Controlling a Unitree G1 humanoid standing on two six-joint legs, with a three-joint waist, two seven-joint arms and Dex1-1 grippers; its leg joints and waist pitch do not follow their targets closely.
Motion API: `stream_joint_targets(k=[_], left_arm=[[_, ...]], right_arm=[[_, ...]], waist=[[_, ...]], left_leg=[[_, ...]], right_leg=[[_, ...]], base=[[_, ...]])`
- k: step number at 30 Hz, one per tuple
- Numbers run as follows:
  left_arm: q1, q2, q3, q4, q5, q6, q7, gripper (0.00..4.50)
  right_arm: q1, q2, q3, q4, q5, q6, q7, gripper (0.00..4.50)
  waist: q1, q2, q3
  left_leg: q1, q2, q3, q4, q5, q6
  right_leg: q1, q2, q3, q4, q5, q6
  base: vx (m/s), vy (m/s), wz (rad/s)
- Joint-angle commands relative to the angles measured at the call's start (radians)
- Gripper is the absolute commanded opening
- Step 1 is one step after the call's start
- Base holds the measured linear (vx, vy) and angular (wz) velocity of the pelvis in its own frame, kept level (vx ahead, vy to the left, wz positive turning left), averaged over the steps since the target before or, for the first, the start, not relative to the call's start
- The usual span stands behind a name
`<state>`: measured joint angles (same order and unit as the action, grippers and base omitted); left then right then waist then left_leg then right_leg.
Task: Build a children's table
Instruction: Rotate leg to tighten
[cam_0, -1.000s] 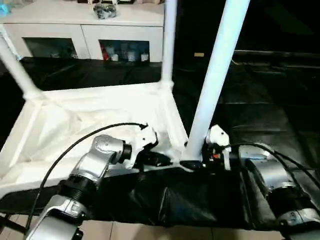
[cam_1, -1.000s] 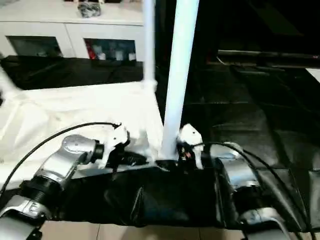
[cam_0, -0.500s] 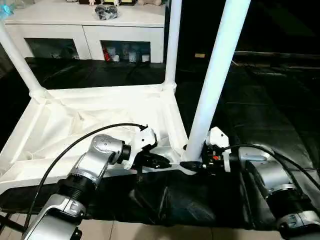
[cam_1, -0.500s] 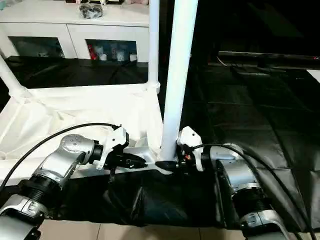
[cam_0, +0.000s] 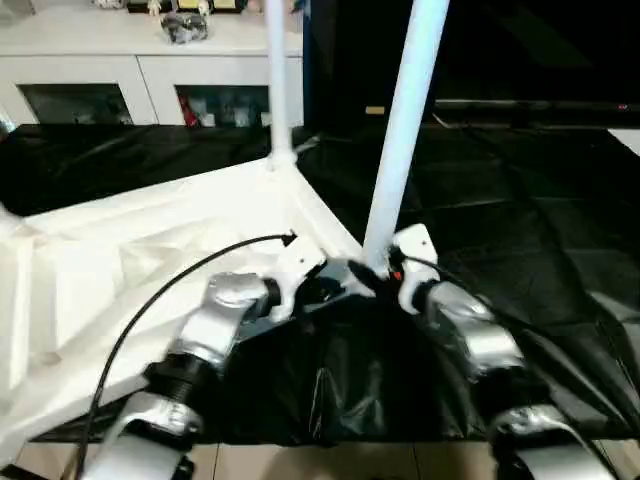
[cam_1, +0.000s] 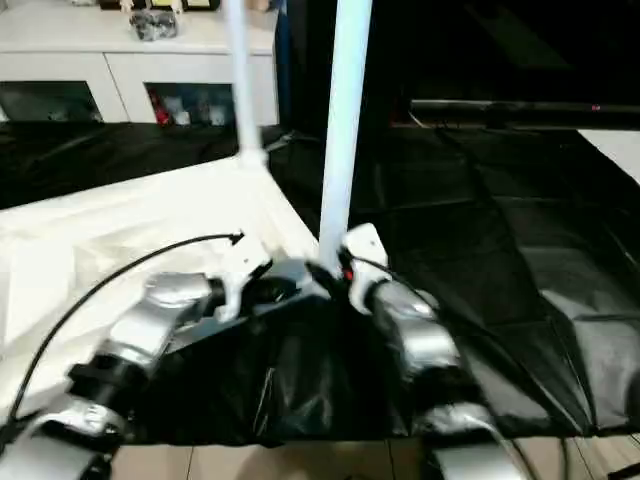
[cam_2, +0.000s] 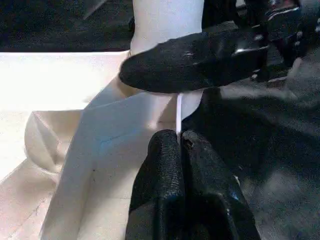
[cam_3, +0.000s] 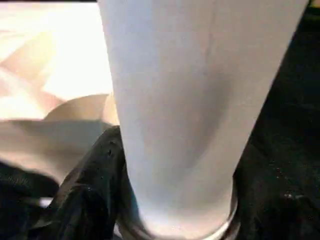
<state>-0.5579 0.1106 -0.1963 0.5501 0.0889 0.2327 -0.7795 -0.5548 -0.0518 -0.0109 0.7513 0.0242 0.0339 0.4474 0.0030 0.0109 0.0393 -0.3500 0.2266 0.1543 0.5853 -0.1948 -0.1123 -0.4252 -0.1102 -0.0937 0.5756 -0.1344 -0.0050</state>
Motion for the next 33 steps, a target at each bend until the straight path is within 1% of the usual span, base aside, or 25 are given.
stream_joint_targets(k=[1,2,3,5,6,8,9,11,12,13,16,17,18,19,20,21,22,23,24,25,28,29,30,31,33], left_arm=[[-0.041,-0.086,-0.044,-0.039,-0.031,-0.019,0.012,0.00],[-0.040,-0.086,-0.046,-0.039,-0.032,-0.021,0.009,0.00],[-0.039,-0.085,-0.047,-0.039,-0.035,-0.023,0.005,0.00],[-0.035,-0.078,-0.049,-0.042,-0.036,-0.029,-0.008,0.00],[-0.020,-0.048,-0.056,-0.053,-0.042,-0.046,-0.059,0.00],[-0.012,-0.028,-0.061,-0.058,-0.044,-0.055,-0.089,0.00],[-0.008,-0.017,-0.065,-0.060,-0.044,-0.060,-0.107,0.00],[0.002,0.002,-0.072,-0.066,-0.051,-0.068,-0.149,0.00],[0.002,0.004,-0.072,-0.067,-0.051,-0.069,-0.153,0.00],[0.010,0.024,-0.074,-0.076,-0.060,-0.072,-0.194,0.00],[0.008,0.057,-0.076,-0.063,-0.065,-0.081,-0.255,0.00],[0.006,0.059,-0.076,-0.061,-0.065,-0.082,-0.260,0.00],[-0.001,0.069,-0.075,-0.047,-0.066,-0.085,-0.281,0.00],[-0.003,0.072,-0.076,-0.044,-0.067,-0.085,-0.289,0.00],[-0.005,0.074,-0.076,-0.042,-0.069,-0.087,-0.298,0.00],[-0.014,0.083,-0.079,-0.032,-0.074,-0.091,-0.326,0.00],[-0.014,0.083,-0.079,-0.032,-0.074,-0.091,-0.326,0.00],[-0.020,0.089,-0.083,-0.027,-0.074,-0.092,-0.344,0.00],[-0.023,0.095,-0.086,-0.025,-0.075,-0.090,-0.362,0.00],[-0.024,0.097,-0.087,-0.026,-0.077,-0.088,-0.369,0.00],[-0.030,0.112,-0.094,-0.030,-0.087,-0.077,-0.419,0.00],[-0.031,0.113,-0.095,-0.031,-0.087,-0.076,-0.423,0.00],[-0.032,0.117,-0.098,-0.032,-0.088,-0.075,-0.435,0.00],[-0.034,0.120,-0.100,-0.030,-0.088,-0.077,-0.444,0.00],[-0.036,0.122,-0.099,-0.027,-0.087,-0.081,-0.452,0.00]], right_arm=[[-0.005,0.108,0.058,0.038,0.026,0.003,0.063,2.98],[-0.005,0.110,0.057,0.036,0.029,0.002,0.068,2.98],[-0.006,0.111,0.056,0.032,0.034,0.003,0.075,3.33],[-0.003,0.106,0.055,0.025,0.042,0.006,0.094,3.42],[0.004,0.077,0.068,0.010,0.038,0.005,0.137,3.52],[0.007,0.057,0.077,0.003,0.030,0.005,0.156,3.62],[0.009,0.045,0.080,-0.001,0.032,0.005,0.178,3.71],[0.014,0.024,0.087,-0.011,0.038,0.011,0.230,3.71],[0.016,0.021,0.089,-0.013,0.038,0.011,0.237,3.71],[0.031,-0.012,0.113,-0.037,0.037,0.008,0.324,3.71],[0.059,-0.075,0.162,-0.076,0.035,0.002,0.475,3.71],[0.062,-0.081,0.168,-0.080,0.035,0.001,0.491,3.71],[0.076,-0.111,0.191,-0.098,0.032,-0.005,0.566,3.71],[0.081,-0.119,0.198,-0.105,0.033,-0.005,0.587,3.71],[0.085,-0.127,0.204,-0.113,0.035,-0.005,0.609,3.71],[0.101,-0.157,0.226,-0.144,0.043,0.000,0.685,3.71],[0.101,-0.157,0.226,-0.144,0.043,0.000,0.685,3.71],[0.109,-0.173,0.237,-0.162,0.049,0.005,0.724,3.71],[0.116,-0.186,0.247,-0.178,0.056,0.012,0.758,3.71],[0.118,-0.192,0.250,-0.184,0.059,0.016,0.772,3.71],[0.140,-0.231,0.280,-0.238,0.080,0.057,0.871,3.71],[0.141,-0.234,0.283,-0.242,0.080,0.061,0.878,3.71],[0.144,-0.242,0.290,-0.250,0.080,0.074,0.896,3.37],[0.148,-0.249,0.298,-0.256,0.077,0.084,0.912,3.37],[0.152,-0.252,0.302,-0.255,0.069,0.085,0.919,3.35]], waist=[[0.002,-0.005,-0.058],[0.003,-0.004,-0.058],[0.002,-0.003,-0.059],[0.004,-0.004,-0.061],[0.004,-0.003,-0.059],[0.004,-0.003,-0.060],[0.004,-0.002,-0.060],[0.003,-0.003,-0.061],[0.003,-0.003,-0.062],[0.006,-0.002,-0.062],[0.011,-0.003,-0.064],[0.011,-0.002,-0.065],[0.010,-0.003,-0.064],[0.010,-0.007,-0.064],[0.012,-0.005,-0.064],[0.014,-0.006,-0.062],[0.019,-0.006,-0.062],[0.021,-0.006,-0.060],[0.025,-0.006,-0.059],[0.033,-0.006,-0.058],[0.041,-0.005,-0.055],[0.042,-0.004,-0.054],[0.043,-0.004,-0.054],[0.044,-0.005,-0.054],[0.046,-0.005,-0.055]], left_leg=[[-0.013,-0.016,0.019,-0.076,-0.313,0.051],[-0.013,-0.015,0.019,-0.076,-0.309,0.053],[-0.015,-0.014,0.020,-0.077,-0.300,0.057],[-0.014,-0.014,0.021,-0.076,-0.286,0.062],[-0.015,-0.014,0.022,-0.076,-0.283,0.066],[-0.016,-0.015,0.023,-0.076,-0.285,0.070],[-0.016,-0.015,0.022,-0.076,-0.281,0.070],[-0.019,-0.015,0.022,-0.076,-0.276,0.073],[-0.018,-0.015,0.022,-0.075,-0.261,0.074],[-0.015,-0.014,0.024,-0.073,-0.250,0.078],[-0.016,-0.012,0.025,-0.071,-0.225,0.098],[-0.015,-0.012,0.026,-0.069,-0.218,0.101],[-0.017,-0.011,0.025,-0.070,-0.210,0.104],[-0.016,-0.012,0.026,-0.070,-0.212,0.107],[-0.015,-0.012,0.026,-0.069,-0.216,0.110],[-0.015,-0.011,0.027,-0.070,-0.220,0.110],[-0.012,-0.010,0.027,-0.070,-0.228,0.110],[-0.010,-0.009,0.028,-0.071,-0.236,0.108],[-0.009,-0.009,0.028,-0.072,-0.245,0.104],[-0.007,-0.007,0.029,-0.072,-0.251,0.100],[-0.003,-0.005,0.029,-0.076,-0.279,0.089],[-0.001,-0.004,0.029,-0.077,-0.285,0.087],[-0.002,-0.004,0.028,-0.077,-0.294,0.084],[-0.004,-0.004,0.027,-0.078,-0.293,0.081],[-0.004,-0.005,0.026,-0.079,-0.291,0.073]], right_leg=[[0.056,-0.013,0.021,-0.083,-0.458,-0.132],[0.055,-0.013,0.022,-0.081,-0.442,-0.140],[0.057,-0.013,0.024,-0.076,-0.407,-0.154],[0.059,-0.013,0.026,-0.071,-0.365,-0.173],[0.061,-0.013,0.026,-0.070,-0.355,-0.182],[0.064,-0.013,0.026,-0.069,-0.356,-0.185],[0.064,-0.014,0.026,-0.069,-0.355,-0.186],[0.068,-0.015,0.026,-0.069,-0.352,-0.185],[0.068,-0.016,0.028,-0.066,-0.337,-0.192],[0.067,-0.015,0.028,-0.066,-0.319,-0.202],[0.071,-0.013,0.029,-0.059,-0.258,-0.226],[0.070,-0.013,0.030,-0.056,-0.243,-0.232],[0.071,-0.013,0.030,-0.054,-0.228,-0.242],[0.072,-0.012,0.029,-0.055,-0.233,-0.243],[0.072,-0.014,0.030,-0.055,-0.244,-0.244],[0.071,-0.014,0.030,-0.057,-0.259,-0.240],[0.071,-0.014,0.030,-0.060,-0.278,-0.234],[0.067,-0.015,0.031,-0.060,-0.289,-0.233],[0.068,-0.014,0.030,-0.064,-0.316,-0.224],[0.065,-0.014,0.031,-0.064,-0.330,-0.219],[0.063,-0.013,0.031,-0.067,-0.359,-0.211],[0.062,-0.012,0.032,-0.068,-0.366,-0.208],[0.063,-0.012,0.032,-0.068,-0.376,-0.206],[0.065,-0.014,0.032,-0.067,-0.380,-0.203],[0.064,-0.016,0.032,-0.070,-0.399,-0.192]], base=[[0.000,0.000,0.00],[0.000,0.000,0.00],[0.000,0.000,0.00],[0.000,0.000,0.00],[0.000,0.000,0.00],[0.000,0.000,0.00],[0.000,0.000,0.00],[0.000,0.000,0.00],[0.000,0.000,0.00],[0.000,0.000,0.00],[0.000,0.000,0.00],[0.000,0.000,0.00],[0.000,0.000,0.00],[0.000,0.000,0.00],[0.000,0.000,0.00],[0.000,0.000,0.00],[0.000,0.000,0.00],[0.000,0.000,0.00],[0.000,0.000,0.00],[0.000,0.000,0.00],[0.000,0.000,0.00],[0.000,0.000,0.00],[0.000,0.000,0.00],[0.000,0.000,0.00],[0.000,0.000,0.00]])
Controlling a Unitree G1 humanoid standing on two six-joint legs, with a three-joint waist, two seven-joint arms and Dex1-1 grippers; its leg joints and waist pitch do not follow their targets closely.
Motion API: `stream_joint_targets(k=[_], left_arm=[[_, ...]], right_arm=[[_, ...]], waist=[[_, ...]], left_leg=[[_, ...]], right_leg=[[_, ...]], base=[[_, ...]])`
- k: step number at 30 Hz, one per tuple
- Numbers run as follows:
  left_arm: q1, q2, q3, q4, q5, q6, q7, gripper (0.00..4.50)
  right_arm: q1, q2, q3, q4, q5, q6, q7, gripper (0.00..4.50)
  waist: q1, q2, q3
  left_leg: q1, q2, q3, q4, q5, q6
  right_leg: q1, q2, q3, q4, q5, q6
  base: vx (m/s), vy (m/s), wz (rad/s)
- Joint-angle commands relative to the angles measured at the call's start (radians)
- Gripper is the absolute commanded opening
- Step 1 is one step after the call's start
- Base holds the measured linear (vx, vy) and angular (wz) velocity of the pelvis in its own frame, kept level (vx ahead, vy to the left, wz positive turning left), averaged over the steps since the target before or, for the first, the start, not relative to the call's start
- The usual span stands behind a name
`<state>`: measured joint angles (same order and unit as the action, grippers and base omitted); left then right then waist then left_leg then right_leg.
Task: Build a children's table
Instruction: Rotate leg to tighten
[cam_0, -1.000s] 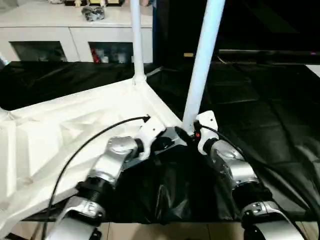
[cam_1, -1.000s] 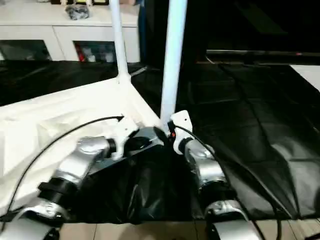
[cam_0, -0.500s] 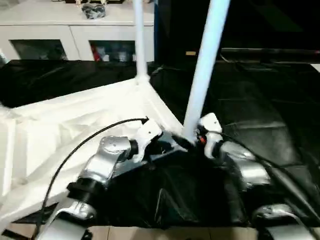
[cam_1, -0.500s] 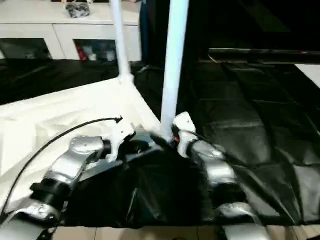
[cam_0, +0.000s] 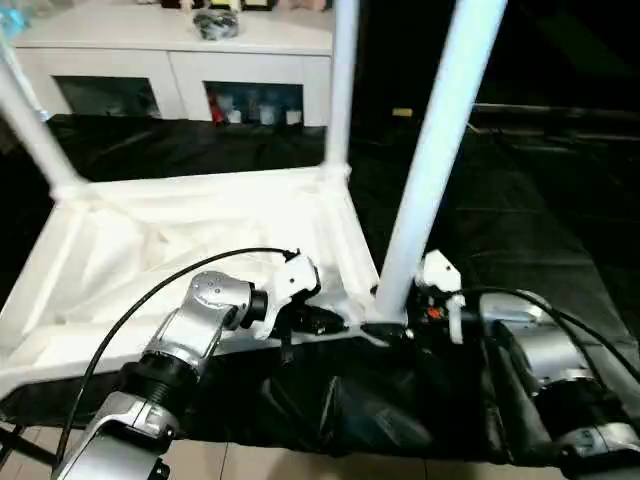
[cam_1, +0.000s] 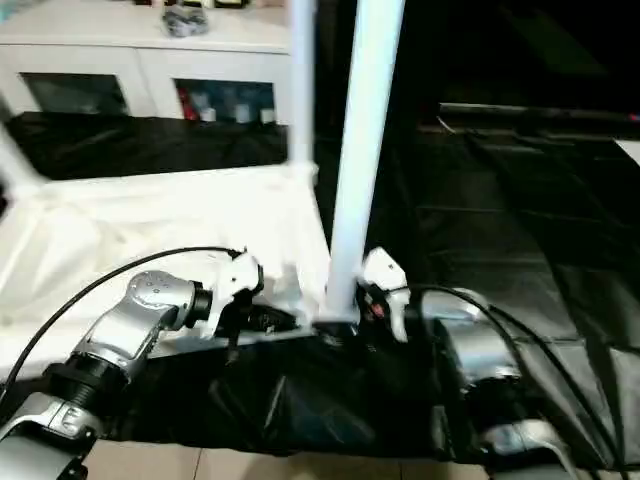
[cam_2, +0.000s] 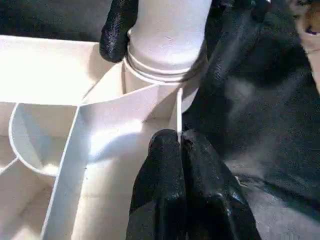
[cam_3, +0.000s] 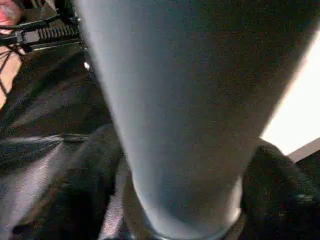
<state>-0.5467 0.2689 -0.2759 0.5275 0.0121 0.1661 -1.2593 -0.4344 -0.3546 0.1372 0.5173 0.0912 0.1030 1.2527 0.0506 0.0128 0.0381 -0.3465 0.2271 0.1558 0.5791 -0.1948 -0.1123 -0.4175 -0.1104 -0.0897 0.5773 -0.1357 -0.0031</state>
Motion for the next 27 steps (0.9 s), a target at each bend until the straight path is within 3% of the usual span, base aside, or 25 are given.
stream_joint_targets(k=[1,8,16,20,21,22,24,25,27], left_arm=[[-0.049,-0.036,-0.018,-0.004,-0.010,-0.015,0.027,0.00],[-0.045,-0.038,-0.012,-0.008,-0.017,-0.011,0.036,0.00],[-0.028,-0.069,0.031,-0.033,-0.028,0.004,0.129,0.00],[-0.024,-0.091,0.039,-0.036,-0.016,0.003,0.191,0.00],[-0.016,-0.123,0.037,-0.046,0.005,0.018,0.266,0.00],[-0.013,-0.136,0.036,-0.049,0.015,0.023,0.296,0.00],[-0.009,-0.165,0.037,-0.052,0.026,0.035,0.346,0.00],[-0.009,-0.178,0.038,-0.052,0.031,0.041,0.367,0.00],[-0.014,-0.208,0.039,-0.045,0.041,0.048,0.416,0.00]], right_arm=[[0.032,0.051,0.154,-0.021,0.000,0.015,0.112,3.27],[0.036,0.059,0.149,-0.042,0.007,0.039,0.103,2.72],[0.039,0.118,0.091,-0.029,0.015,0.033,-0.017,2.66],[0.022,0.171,0.049,0.014,0.002,0.035,-0.150,2.63],[-0.005,0.232,0.016,0.085,-0.030,0.041,-0.325,2.62],[-0.015,0.256,0.006,0.112,-0.044,0.037,-0.391,2.62],[-0.036,0.301,-0.012,0.161,-0.071,0.029,-0.520,2.61],[-0.045,0.319,-0.021,0.179,-0.079,0.025,-0.574,2.61],[-0.072,0.362,-0.050,0.223,-0.087,0.020,-0.706,2.61]], waist=[[-0.001,-0.007,-0.054],[0.001,-0.007,-0.056],[0.000,-0.009,-0.054],[-0.010,-0.011,-0.051],[-0.013,-0.010,-0.049],[-0.024,-0.008,-0.047],[-0.034,-0.007,-0.046],[-0.039,-0.007,-0.046],[-0.051,-0.006,-0.047]], left_leg=[[-0.008,-0.007,0.024,-0.072,-0.287,0.070],[-0.011,-0.007,0.023,-0.073,-0.263,0.068],[-0.012,-0.009,0.023,-0.073,-0.267,0.065],[-0.009,-0.013,0.019,-0.075,-0.309,0.045],[-0.007,-0.015,0.019,-0.074,-0.324,0.045],[-0.010,-0.014,0.018,-0.075,-0.317,0.030],[-0.013,-0.018,0.012,-0.075,-0.337,0.018],[-0.010,-0.020,0.012,-0.074,-0.355,0.019],[-0.009,-0.022,0.010,-0.072,-0.365,0.018]], right_leg=[[0.056,-0.016,0.028,-0.072,-0.399,-0.192],[0.060,-0.016,0.028,-0.069,-0.377,-0.190],[0.058,-0.017,0.027,-0.073,-0.412,-0.177],[0.052,-0.018,0.021,-0.086,-0.515,-0.134],[0.048,-0.017,0.020,-0.091,-0.549,-0.119],[0.043,-0.019,0.021,-0.091,-0.561,-0.117],[0.048,-0.018,0.010,-0.098,-0.617,-0.081],[0.043,-0.019,0.007,-0.106,-0.635,-0.069],[0.039,-0.019,0.006,-0.106,-0.634,-0.070]], base=[[0.000,0.000,0.00],[0.000,0.000,0.00],[0.000,0.000,0.00],[0.000,0.000,0.00],[0.000,0.000,0.00],[0.000,0.000,0.00],[0.000,0.000,0.00],[0.000,0.000,0.00],[0.000,0.000,0.00]])
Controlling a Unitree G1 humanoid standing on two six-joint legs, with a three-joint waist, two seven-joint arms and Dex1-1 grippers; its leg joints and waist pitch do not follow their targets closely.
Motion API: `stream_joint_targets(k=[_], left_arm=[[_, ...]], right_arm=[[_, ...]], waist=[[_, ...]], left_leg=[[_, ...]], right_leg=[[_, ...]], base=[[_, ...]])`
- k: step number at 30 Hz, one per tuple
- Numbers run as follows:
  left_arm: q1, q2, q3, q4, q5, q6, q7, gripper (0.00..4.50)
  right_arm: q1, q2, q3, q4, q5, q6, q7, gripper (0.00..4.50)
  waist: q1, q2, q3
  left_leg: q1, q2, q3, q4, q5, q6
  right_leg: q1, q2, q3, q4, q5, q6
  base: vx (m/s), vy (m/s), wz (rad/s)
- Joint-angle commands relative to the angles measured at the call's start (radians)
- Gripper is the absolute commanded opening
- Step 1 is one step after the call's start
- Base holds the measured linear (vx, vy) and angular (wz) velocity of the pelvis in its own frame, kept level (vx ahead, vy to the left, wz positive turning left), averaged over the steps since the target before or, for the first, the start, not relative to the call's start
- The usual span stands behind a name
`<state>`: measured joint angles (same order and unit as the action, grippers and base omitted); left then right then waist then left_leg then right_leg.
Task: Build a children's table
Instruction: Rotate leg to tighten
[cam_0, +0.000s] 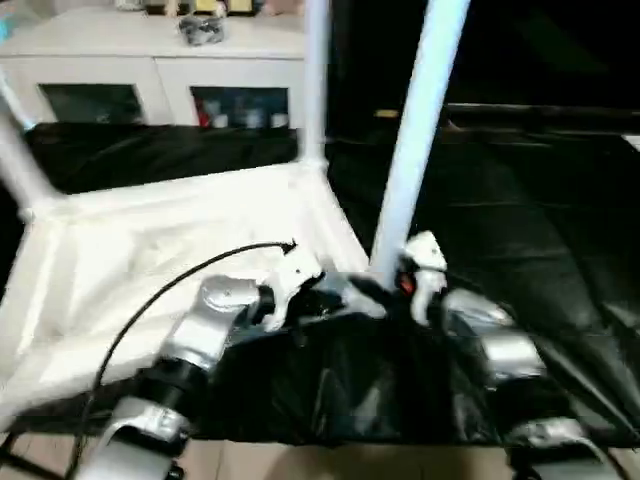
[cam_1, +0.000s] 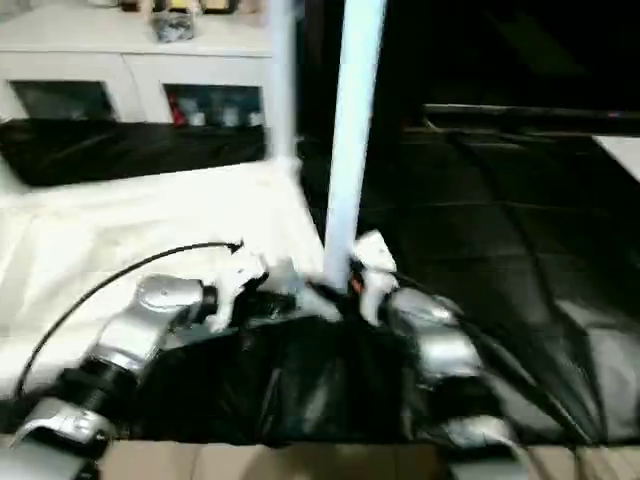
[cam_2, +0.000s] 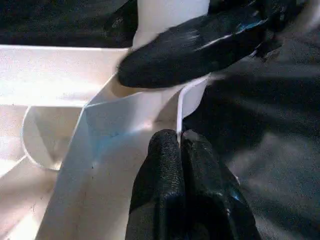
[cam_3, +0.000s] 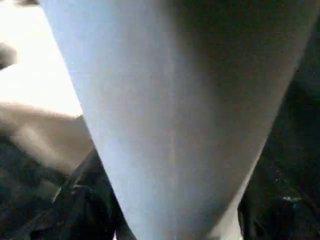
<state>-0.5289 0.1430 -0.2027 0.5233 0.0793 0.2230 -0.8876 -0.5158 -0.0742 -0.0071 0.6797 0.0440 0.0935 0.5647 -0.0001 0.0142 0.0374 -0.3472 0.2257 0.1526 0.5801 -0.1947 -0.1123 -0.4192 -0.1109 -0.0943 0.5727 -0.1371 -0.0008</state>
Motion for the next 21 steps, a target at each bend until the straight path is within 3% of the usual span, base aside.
stream_joint_targets(k=[1,3,6,8,11,12,15,17,19,21], left_arm=[[-0.035,-0.095,-0.034,-0.035,-0.020,-0.009,0.071,0.00],[-0.044,-0.111,-0.036,-0.019,-0.012,-0.019,0.108,0.00],[-0.048,-0.118,-0.039,-0.010,0.000,-0.031,0.122,0.00],[-0.047,-0.112,-0.041,-0.008,0.008,-0.043,0.120,0.00],[-0.039,-0.103,-0.039,-0.016,0.006,-0.053,0.113,0.00],[-0.036,-0.101,-0.041,-0.019,0.006,-0.055,0.113,0.00],[-0.020,-0.087,-0.047,-0.034,0.005,-0.061,0.096,0.00],[-0.015,-0.083,-0.048,-0.039,0.005,-0.064,0.089,0.00],[-0.013,-0.081,-0.048,-0.041,0.006,-0.065,0.086,0.00],[-0.010,-0.077,-0.049,-0.043,0.006,-0.070,0.079,0.00]], right_arm=[[-0.002,0.101,0.082,0.076,-0.040,0.022,-0.055,2.61],[-0.011,0.123,0.082,0.083,-0.045,-0.003,-0.074,2.61],[-0.021,0.145,0.075,0.094,-0.041,-0.040,-0.080,2.61],[-0.024,0.151,0.057,0.097,-0.015,-0.051,-0.072,3.13],[-0.021,0.145,0.048,0.090,0.011,-0.057,-0.041,3.29],[-0.019,0.139,0.051,0.086,0.009,-0.063,-0.036,3.53],[0.005,0.078,0.061,0.035,-0.002,-0.085,0.007,3.69],[0.026,0.030,0.066,-0.019,0.014,-0.057,0.083,3.69],[0.038,0.005,0.069,-0.043,0.021,-0.047,0.122,3.69],[0.084,-0.096,0.080,-0.117,0.046,-0.033,0.260,3.69]], waist=[[-0.004,-0.009,-0.048],[-0.005,-0.010,-0.049],[-0.002,-0.008,-0.051],[-0.001,-0.007,-0.052],[0.000,-0.006,-0.052],[0.000,-0.006,-0.051],[0.001,-0.012,-0.050],[0.006,-0.012,-0.050],[0.013,-0.015,-0.053],[0.020,-0.016,-0.055]], left_leg=[[-0.013,-0.021,0.012,-0.074,-0.366,0.022],[-0.011,-0.020,0.014,-0.074,-0.362,0.035],[-0.016,-0.018,0.016,-0.077,-0.343,0.050],[-0.016,-0.016,0.017,-0.078,-0.337,0.054],[-0.017,-0.015,0.018,-0.079,-0.334,0.057],[-0.016,-0.015,0.018,-0.079,-0.337,0.056],[-0.016,-0.016,0.020,-0.079,-0.343,0.058],[-0.016,-0.015,0.020,-0.078,-0.338,0.063],[-0.014,-0.012,0.023,-0.077,-0.308,0.076],[-0.017,-0.009,0.025,-0.075,-0.273,0.085]], right_leg=[[0.046,-0.016,0.007,-0.103,-0.631,-0.067],[0.042,-0.016,0.010,-0.104,-0.605,-0.075],[0.046,-0.016,0.016,-0.095,-0.552,-0.096],[0.047,-0.015,0.019,-0.091,-0.520,-0.109],[0.049,-0.015,0.021,-0.088,-0.498,-0.123],[0.048,-0.015,0.021,-0.088,-0.496,-0.126],[0.048,-0.016,0.021,-0.090,-0.516,-0.121],[0.049,-0.015,0.022,-0.091,-0.516,-0.114],[0.049,-0.014,0.026,-0.086,-0.467,-0.131],[0.055,-0.014,0.029,-0.080,-0.419,-0.145]], base=[[0.000,0.000,0.00],[0.000,0.000,0.00],[0.000,0.000,0.00],[0.000,0.000,0.00],[0.000,0.000,0.00],[0.000,0.000,0.00],[0.000,0.000,0.00],[0.000,0.000,0.00],[0.000,0.000,0.00],[0.000,0.000,0.00]])
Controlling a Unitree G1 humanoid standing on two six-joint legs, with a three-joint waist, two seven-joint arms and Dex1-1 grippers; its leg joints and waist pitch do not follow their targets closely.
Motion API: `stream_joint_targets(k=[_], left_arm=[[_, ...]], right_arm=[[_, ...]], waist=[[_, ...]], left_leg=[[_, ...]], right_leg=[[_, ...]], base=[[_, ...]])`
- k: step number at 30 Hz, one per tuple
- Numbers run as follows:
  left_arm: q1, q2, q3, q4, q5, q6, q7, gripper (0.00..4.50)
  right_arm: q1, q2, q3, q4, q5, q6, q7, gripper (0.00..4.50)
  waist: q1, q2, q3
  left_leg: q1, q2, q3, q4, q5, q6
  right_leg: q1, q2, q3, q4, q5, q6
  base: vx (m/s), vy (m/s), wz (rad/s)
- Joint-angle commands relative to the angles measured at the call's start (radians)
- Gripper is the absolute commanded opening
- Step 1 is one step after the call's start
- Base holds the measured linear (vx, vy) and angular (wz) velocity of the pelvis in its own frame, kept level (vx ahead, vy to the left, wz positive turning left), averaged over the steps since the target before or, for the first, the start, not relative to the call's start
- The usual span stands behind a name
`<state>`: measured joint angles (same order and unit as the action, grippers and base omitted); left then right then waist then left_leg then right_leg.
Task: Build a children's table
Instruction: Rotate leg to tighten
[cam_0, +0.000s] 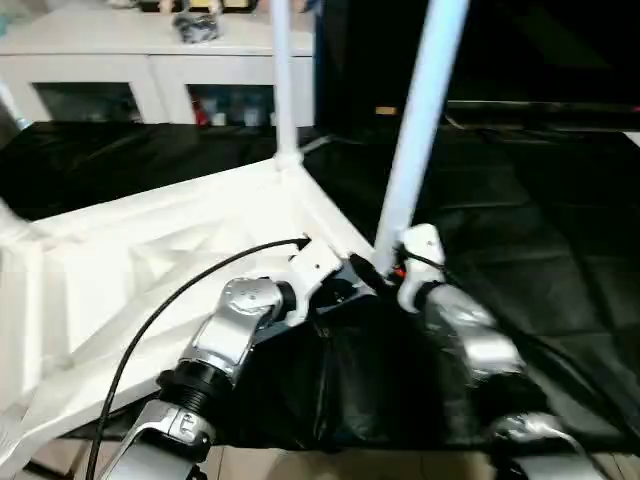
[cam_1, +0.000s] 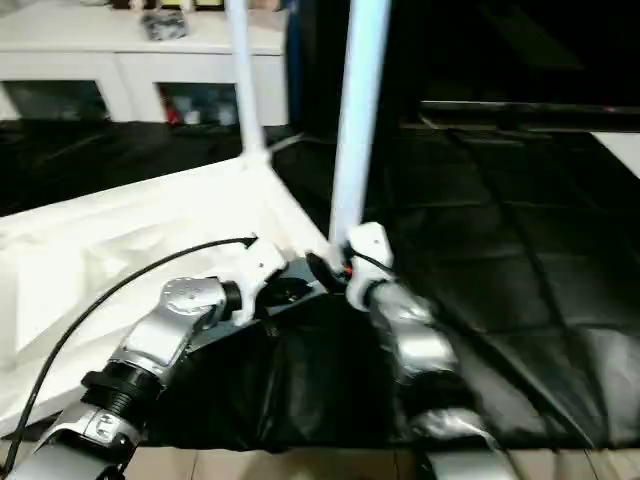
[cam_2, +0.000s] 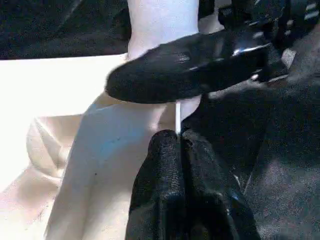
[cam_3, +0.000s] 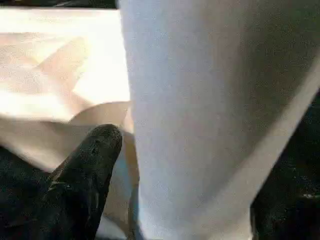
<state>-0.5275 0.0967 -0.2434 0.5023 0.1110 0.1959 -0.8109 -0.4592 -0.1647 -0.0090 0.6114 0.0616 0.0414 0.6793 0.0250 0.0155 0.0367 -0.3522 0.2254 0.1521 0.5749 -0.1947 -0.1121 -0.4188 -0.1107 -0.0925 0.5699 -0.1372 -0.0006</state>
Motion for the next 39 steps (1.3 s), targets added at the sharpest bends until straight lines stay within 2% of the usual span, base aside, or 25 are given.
stream_joint_targets(k=[1,2,3,4,5,9,12,14,15,17,18,21,22,24,26,27,28,30,31,32,33,35,36,38,39], left_arm=[[-0.011,-0.031,-0.009,-0.022,-0.026,-0.043,0.003,0.00],[-0.009,-0.029,-0.011,-0.022,-0.026,-0.045,-0.002,0.00],[-0.008,-0.028,-0.012,-0.023,-0.026,-0.046,-0.005,0.00],[-0.008,-0.027,-0.014,-0.022,-0.027,-0.046,-0.006,0.00],[-0.007,-0.026,-0.016,-0.022,-0.027,-0.047,-0.007,0.00],[-0.007,-0.019,-0.027,-0.022,-0.029,-0.055,-0.020,0.00],[-0.007,-0.016,-0.030,-0.024,-0.032,-0.055,-0.029,0.00],[-0.004,-0.009,-0.037,-0.030,-0.033,-0.060,-0.045,0.00],[-0.003,-0.008,-0.037,-0.031,-0.033,-0.061,-0.046,0.00],[-0.002,-0.006,-0.040,-0.030,-0.036,-0.064,-0.052,0.00],[0.001,-0.002,-0.046,-0.031,-0.040,-0.071,-0.066,0.00],[0.006,0.008,-0.056,-0.042,-0.045,-0.076,-0.093,0.00],[0.009,0.013,-0.058,-0.046,-0.046,-0.077,-0.103,0.00],[0.012,0.025,-0.065,-0.052,-0.046,-0.078,-0.123,0.00],[0.015,0.035,-0.072,-0.056,-0.046,-0.081,-0.140,0.00],[0.014,0.038,-0.074,-0.056,-0.047,-0.083,-0.144,0.00],[0.016,0.044,-0.076,-0.059,-0.050,-0.080,-0.154,0.00],[0.017,0.056,-0.078,-0.064,-0.053,-0.077,-0.172,0.00],[0.017,0.065,-0.080,-0.068,-0.055,-0.074,-0.185,0.00],[0.017,0.067,-0.080,-0.068,-0.055,-0.074,-0.188,0.00],[0.018,0.085,-0.085,-0.072,-0.055,-0.075,-0.208,0.00],[0.020,0.101,-0.088,-0.075,-0.056,-0.076,-0.223,0.00],[0.019,0.114,-0.089,-0.075,-0.058,-0.075,-0.237,0.00],[0.017,0.128,-0.088,-0.076,-0.060,-0.073,-0.252,0.00],[0.016,0.141,-0.086,-0.075,-0.062,-0.071,-0.265,0.00]], right_arm=[[0.029,-0.009,0.082,-0.051,0.029,0.020,0.150,3.69],[0.046,-0.060,0.074,-0.071,0.043,0.023,0.206,3.69],[0.052,-0.082,0.065,-0.075,0.048,0.024,0.226,3.69],[0.055,-0.101,0.058,-0.074,0.049,0.018,0.238,3.69],[0.058,-0.117,0.052,-0.074,0.049,0.012,0.247,3.69],[0.068,-0.195,0.017,-0.067,0.052,0.010,0.291,3.69],[0.069,-0.223,-0.003,-0.077,0.067,0.022,0.302,3.69],[0.080,-0.259,-0.010,-0.107,0.090,0.027,0.335,3.69],[0.083,-0.265,-0.009,-0.114,0.093,0.026,0.344,3.69],[0.087,-0.270,-0.007,-0.126,0.102,0.026,0.362,3.69],[0.092,-0.266,-0.007,-0.139,0.123,0.044,0.384,4.01],[0.087,-0.252,-0.009,-0.144,0.128,0.041,0.369,4.20],[0.084,-0.244,-0.009,-0.147,0.133,0.045,0.367,4.34],[0.080,-0.235,0.007,-0.153,0.122,0.039,0.358,4.44],[0.077,-0.234,0.028,-0.150,0.102,0.020,0.344,4.44],[0.075,-0.233,0.033,-0.147,0.097,0.015,0.340,4.44],[0.062,-0.226,0.041,-0.125,0.076,-0.001,0.316,4.44],[0.036,-0.212,0.051,-0.088,0.051,-0.016,0.286,4.44],[0.023,-0.208,0.062,-0.069,0.038,-0.021,0.280,4.44],[0.021,-0.207,0.064,-0.065,0.036,-0.022,0.280,4.44],[0.006,-0.204,0.079,-0.041,0.022,-0.028,0.275,4.19],[-0.001,-0.203,0.087,-0.031,0.020,-0.033,0.275,4.11],[-0.006,-0.201,0.089,-0.028,0.025,-0.034,0.283,4.11],[-0.011,-0.200,0.091,-0.026,0.031,-0.033,0.298,4.06],[-0.015,-0.199,0.094,-0.024,0.035,-0.032,0.312,3.81]], waist=[[0.000,-0.018,-0.054],[0.008,-0.018,-0.056],[0.011,-0.019,-0.056],[0.017,-0.020,-0.057],[0.014,-0.022,-0.056],[0.019,-0.021,-0.056],[0.020,-0.025,-0.056],[0.019,-0.021,-0.056],[0.021,-0.025,-0.056],[0.020,-0.025,-0.056],[0.019,-0.022,-0.056],[0.018,-0.023,-0.056],[0.019,-0.018,-0.056],[0.019,-0.019,-0.056],[0.020,-0.019,-0.056],[0.020,-0.013,-0.056],[0.020,-0.016,-0.057],[0.018,-0.015,-0.057],[0.017,-0.020,-0.058],[0.017,-0.018,-0.059],[0.016,-0.018,-0.058],[0.017,-0.016,-0.059],[0.014,-0.027,-0.061],[0.013,-0.020,-0.061],[0.010,-0.020,-0.061]], left_leg=[[-0.011,-0.008,0.026,-0.069,-0.264,0.090],[-0.010,-0.007,0.029,-0.066,-0.245,0.099],[-0.012,-0.008,0.029,-0.066,-0.226,0.105],[-0.008,-0.007,0.032,-0.062,-0.218,0.110],[-0.012,-0.008,0.033,-0.062,-0.218,0.112],[-0.014,-0.009,0.033,-0.061,-0.213,0.113],[-0.016,-0.011,0.032,-0.061,-0.213,0.113],[-0.015,-0.011,0.032,-0.061,-0.218,0.112],[-0.013,-0.011,0.033,-0.060,-0.223,0.114],[-0.017,-0.012,0.033,-0.061,-0.216,0.118],[-0.016,-0.012,0.033,-0.060,-0.219,0.119],[-0.013,-0.011,0.033,-0.060,-0.224,0.117],[-0.012,-0.010,0.033,-0.062,-0.228,0.114],[-0.012,-0.009,0.033,-0.063,-0.231,0.108],[-0.010,-0.008,0.033,-0.063,-0.230,0.102],[-0.011,-0.008,0.033,-0.064,-0.228,0.098],[-0.012,-0.007,0.034,-0.064,-0.227,0.094],[-0.012,-0.010,0.034,-0.063,-0.224,0.089],[-0.011,-0.009,0.035,-0.063,-0.227,0.090],[-0.012,-0.009,0.034,-0.063,-0.225,0.089],[-0.010,-0.009,0.035,-0.062,-0.222,0.091],[-0.009,-0.009,0.037,-0.060,-0.207,0.095],[-0.013,-0.009,0.037,-0.059,-0.192,0.102],[-0.013,-0.009,0.037,-0.059,-0.179,0.109],[-0.014,-0.009,0.037,-0.059,-0.175,0.111]], right_leg=[[0.055,-0.015,0.028,-0.075,-0.401,-0.150],[0.054,-0.014,0.030,-0.071,-0.368,-0.163],[0.058,-0.013,0.031,-0.067,-0.339,-0.175],[0.054,-0.013,0.033,-0.065,-0.318,-0.190],[0.054,-0.012,0.034,-0.063,-0.316,-0.195],[0.059,-0.013,0.034,-0.063,-0.338,-0.190],[0.061,-0.012,0.034,-0.064,-0.358,-0.179],[0.060,-0.012,0.034,-0.066,-0.366,-0.176],[0.059,-0.011,0.035,-0.067,-0.368,-0.172],[0.061,-0.011,0.035,-0.065,-0.367,-0.170],[0.059,-0.010,0.035,-0.066,-0.376,-0.167],[0.055,-0.011,0.035,-0.069,-0.391,-0.166],[0.054,-0.011,0.036,-0.069,-0.391,-0.171],[0.054,-0.010,0.036,-0.067,-0.383,-0.173],[0.053,-0.010,0.038,-0.065,-0.368,-0.178],[0.054,-0.009,0.040,-0.063,-0.357,-0.180],[0.054,-0.010,0.040,-0.062,-0.348,-0.181],[0.056,-0.009,0.041,-0.060,-0.335,-0.186],[0.054,-0.010,0.041,-0.059,-0.335,-0.189],[0.055,-0.010,0.041,-0.057,-0.333,-0.192],[0.054,-0.010,0.042,-0.057,-0.329,-0.194],[0.055,-0.010,0.044,-0.054,-0.300,-0.202],[0.059,-0.009,0.044,-0.050,-0.269,-0.208],[0.060,-0.011,0.044,-0.045,-0.249,-0.219],[0.060,-0.010,0.043,-0.045,-0.242,-0.224]], base=[[0.000,0.000,0.00],[0.000,0.000,0.00],[0.000,0.000,0.00],[0.000,0.000,0.00],[0.000,0.000,0.00],[0.000,0.000,0.00],[0.000,0.000,0.00],[0.000,0.000,0.00],[0.000,0.000,0.00],[0.000,0.000,0.00],[0.000,0.000,0.00],[0.000,0.000,0.00],[0.000,0.000,0.00],[0.000,0.000,0.00],[0.000,0.000,0.00],[0.000,0.000,0.00],[0.000,0.000,0.00],[0.000,0.000,0.00],[0.000,0.000,0.00],[0.000,0.000,0.00],[0.000,0.000,0.00],[0.000,0.000,0.00],[0.000,0.000,0.00],[0.000,0.000,0.00],[0.000,0.000,0.00]])
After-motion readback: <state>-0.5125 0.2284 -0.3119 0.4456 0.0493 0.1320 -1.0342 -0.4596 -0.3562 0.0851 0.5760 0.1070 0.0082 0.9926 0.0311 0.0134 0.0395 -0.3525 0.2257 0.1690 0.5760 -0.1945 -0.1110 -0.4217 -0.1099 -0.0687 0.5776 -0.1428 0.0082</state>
